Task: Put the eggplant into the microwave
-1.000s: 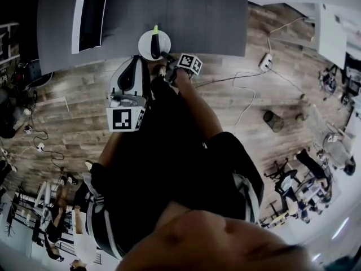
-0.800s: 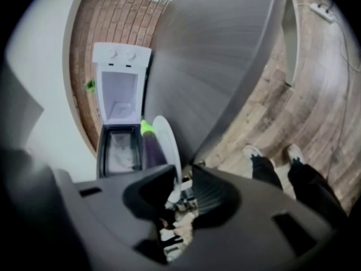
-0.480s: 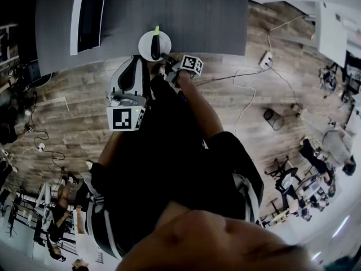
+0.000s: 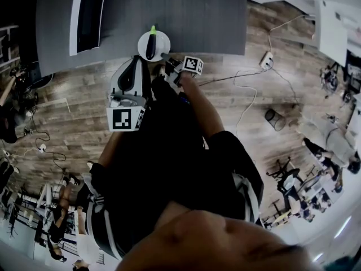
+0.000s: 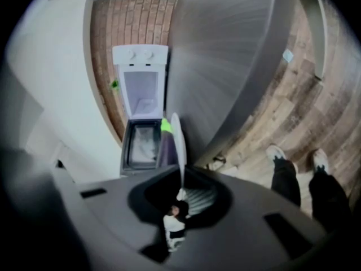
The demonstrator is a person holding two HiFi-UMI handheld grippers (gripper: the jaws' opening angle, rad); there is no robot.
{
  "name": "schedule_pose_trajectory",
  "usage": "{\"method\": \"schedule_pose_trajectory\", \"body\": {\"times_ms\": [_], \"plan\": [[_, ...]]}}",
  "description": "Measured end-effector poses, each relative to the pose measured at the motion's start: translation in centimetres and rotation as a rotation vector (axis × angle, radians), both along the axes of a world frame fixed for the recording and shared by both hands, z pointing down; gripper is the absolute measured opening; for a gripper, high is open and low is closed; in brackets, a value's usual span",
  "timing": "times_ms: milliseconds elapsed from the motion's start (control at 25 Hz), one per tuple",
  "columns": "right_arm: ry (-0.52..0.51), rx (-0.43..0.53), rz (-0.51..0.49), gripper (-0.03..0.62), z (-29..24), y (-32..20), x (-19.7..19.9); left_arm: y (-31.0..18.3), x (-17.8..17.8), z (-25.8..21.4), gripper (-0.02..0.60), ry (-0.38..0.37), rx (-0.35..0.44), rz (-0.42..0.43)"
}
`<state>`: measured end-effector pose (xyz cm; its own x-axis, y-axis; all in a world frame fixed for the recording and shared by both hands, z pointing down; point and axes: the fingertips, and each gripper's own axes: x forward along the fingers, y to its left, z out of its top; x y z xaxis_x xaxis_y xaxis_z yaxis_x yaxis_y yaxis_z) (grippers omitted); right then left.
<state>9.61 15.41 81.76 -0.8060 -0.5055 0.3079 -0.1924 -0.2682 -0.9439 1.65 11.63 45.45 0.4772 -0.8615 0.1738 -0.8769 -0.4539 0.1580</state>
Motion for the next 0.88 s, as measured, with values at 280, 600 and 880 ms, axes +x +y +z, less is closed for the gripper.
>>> {"method": "schedule_pose_trajectory", "body": {"times_ms": [280, 600, 880], "plan": [[-0.06, 0.043, 0.0, 0.039, 0.5, -0.4, -0.1, 0.3, -0.2, 0.3, 0.037, -0.009, -0.003, -0.014], [-0.103, 0.052, 0.006, 0.04, 0.4, -0.6, -0.5, 0.5, -0.4, 0.9, 0.037, -0.019, -0.017, -0.028], [-0.108, 0.067, 0.018, 0.04, -1.2, -1.3, 0.0, 0.0, -0.1, 0.3, 0.037, -0.014, -0.009, -0.026]]}}
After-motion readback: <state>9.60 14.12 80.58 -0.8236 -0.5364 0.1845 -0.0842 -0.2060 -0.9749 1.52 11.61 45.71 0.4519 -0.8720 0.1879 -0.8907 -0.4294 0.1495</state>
